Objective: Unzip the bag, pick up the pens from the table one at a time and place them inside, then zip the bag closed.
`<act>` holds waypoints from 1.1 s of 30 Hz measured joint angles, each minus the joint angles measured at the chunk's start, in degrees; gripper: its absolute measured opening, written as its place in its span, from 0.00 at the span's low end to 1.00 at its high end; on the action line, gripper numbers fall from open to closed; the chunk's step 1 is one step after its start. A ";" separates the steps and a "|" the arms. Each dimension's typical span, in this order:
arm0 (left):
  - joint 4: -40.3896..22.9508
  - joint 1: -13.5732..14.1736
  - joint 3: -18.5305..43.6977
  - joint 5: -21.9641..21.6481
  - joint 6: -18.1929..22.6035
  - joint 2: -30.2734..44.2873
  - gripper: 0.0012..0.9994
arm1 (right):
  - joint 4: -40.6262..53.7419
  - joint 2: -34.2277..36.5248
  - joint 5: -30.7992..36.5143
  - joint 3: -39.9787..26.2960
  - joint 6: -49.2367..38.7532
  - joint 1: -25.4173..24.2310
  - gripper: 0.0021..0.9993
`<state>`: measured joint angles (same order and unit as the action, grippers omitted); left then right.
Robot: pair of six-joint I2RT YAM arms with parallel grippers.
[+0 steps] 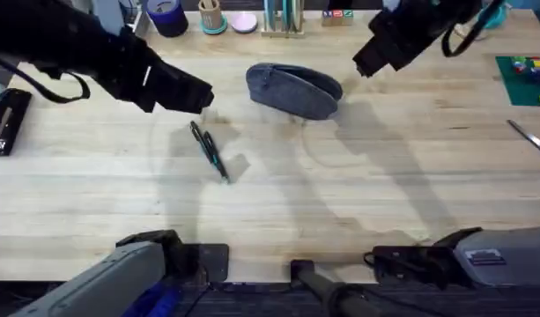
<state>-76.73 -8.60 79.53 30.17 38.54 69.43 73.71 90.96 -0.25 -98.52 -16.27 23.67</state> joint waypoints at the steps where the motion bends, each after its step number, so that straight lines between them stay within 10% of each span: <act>1: 0.00 0.00 0.00 0.02 0.00 0.00 1.00 | 0.00 0.00 -1.57 0.00 -1.21 -0.61 0.03; 33: 0.00 0.00 0.00 0.00 0.00 0.02 1.00 | -9.44 15.52 -10.52 -0.11 -17.25 -4.25 0.03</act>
<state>-76.73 -8.60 79.53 30.17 38.54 69.45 64.27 106.47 -10.76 -98.63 -33.52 19.42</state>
